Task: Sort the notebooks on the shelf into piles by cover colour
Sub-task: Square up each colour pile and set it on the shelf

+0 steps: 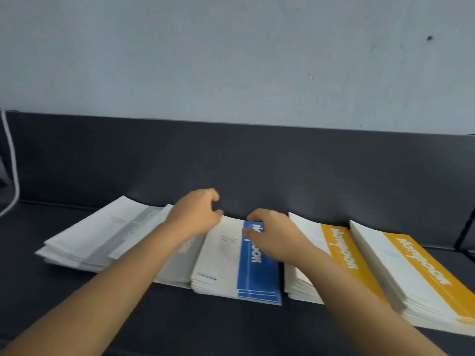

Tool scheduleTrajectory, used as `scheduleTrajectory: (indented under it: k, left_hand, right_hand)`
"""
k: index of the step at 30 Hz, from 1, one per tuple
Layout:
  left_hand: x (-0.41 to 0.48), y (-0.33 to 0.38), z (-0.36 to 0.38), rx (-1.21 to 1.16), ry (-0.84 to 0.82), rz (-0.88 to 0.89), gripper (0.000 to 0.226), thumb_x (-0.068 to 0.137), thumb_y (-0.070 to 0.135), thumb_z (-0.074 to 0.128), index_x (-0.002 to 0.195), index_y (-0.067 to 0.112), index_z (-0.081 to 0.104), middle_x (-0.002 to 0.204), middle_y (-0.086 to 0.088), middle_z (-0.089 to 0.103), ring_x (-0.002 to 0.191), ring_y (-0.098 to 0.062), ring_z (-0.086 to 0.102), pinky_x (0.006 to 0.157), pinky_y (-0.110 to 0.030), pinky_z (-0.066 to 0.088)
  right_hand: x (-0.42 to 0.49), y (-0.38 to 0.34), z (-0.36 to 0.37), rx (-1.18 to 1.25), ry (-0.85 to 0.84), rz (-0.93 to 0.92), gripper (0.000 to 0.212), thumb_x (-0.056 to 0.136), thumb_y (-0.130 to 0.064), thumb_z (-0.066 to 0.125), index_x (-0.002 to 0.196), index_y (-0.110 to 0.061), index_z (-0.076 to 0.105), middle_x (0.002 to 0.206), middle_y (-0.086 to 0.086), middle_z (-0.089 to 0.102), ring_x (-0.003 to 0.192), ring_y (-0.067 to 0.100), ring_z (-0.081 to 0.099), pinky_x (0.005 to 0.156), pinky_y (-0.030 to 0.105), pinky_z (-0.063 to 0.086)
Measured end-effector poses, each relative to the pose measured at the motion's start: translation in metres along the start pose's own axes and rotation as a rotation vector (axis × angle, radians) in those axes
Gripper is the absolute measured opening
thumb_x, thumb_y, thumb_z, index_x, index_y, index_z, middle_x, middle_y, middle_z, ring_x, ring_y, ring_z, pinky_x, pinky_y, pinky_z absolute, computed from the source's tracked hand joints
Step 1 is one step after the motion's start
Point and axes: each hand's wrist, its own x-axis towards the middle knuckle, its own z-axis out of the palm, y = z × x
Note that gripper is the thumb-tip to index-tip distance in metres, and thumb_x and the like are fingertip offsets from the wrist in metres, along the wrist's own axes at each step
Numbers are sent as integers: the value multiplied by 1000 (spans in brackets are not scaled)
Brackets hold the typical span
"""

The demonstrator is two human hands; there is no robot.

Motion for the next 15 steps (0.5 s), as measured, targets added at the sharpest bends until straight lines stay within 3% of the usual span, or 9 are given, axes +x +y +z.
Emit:
scheduleTrajectory:
  k: [3, 6, 9, 13, 15]
  left_hand:
    - [8, -74, -21, 210, -93, -105, 28, 87, 30, 58, 111, 15, 58, 112, -1, 62, 103, -26, 59, 82, -34, 50]
    - [14, -130, -28, 243, -176, -102, 22, 92, 33, 52, 102, 13, 56, 104, -1, 60, 94, -22, 59, 74, -32, 46]
    - [21, -167, -27, 280, -253, -55, 18, 95, 32, 40, 90, 17, 50, 113, -4, 60, 103, -25, 56, 78, -33, 42]
    - [30, -186, -23, 305, -324, 28, 38, 95, 34, 38, 130, 27, 50, 139, -3, 48, 126, -28, 43, 93, -36, 37]
    - [32, -185, -22, 237, -340, 54, 41, 95, 43, 39, 134, 35, 48, 143, -2, 45, 131, -28, 40, 99, -37, 37]
  right_hand:
    - [19, -50, 30, -21, -55, -11, 44, 95, -35, 53, 133, -14, 50, 134, 3, 53, 118, 22, 52, 94, 30, 43]
    - [41, -92, 59, -99, -104, 18, 40, 94, -35, 52, 127, -13, 54, 128, 4, 56, 113, 23, 54, 91, 32, 45]
    - [59, -122, 85, -147, -145, 56, 40, 93, -37, 51, 123, -12, 56, 126, 3, 58, 113, 23, 54, 93, 34, 46]
    - [76, -144, 109, -230, -193, 99, 42, 93, -41, 48, 126, -15, 54, 130, 2, 55, 118, 23, 51, 95, 35, 45]
    - [81, -147, 113, -283, -207, 125, 43, 94, -42, 45, 127, -16, 53, 132, 2, 54, 121, 23, 50, 96, 35, 44]
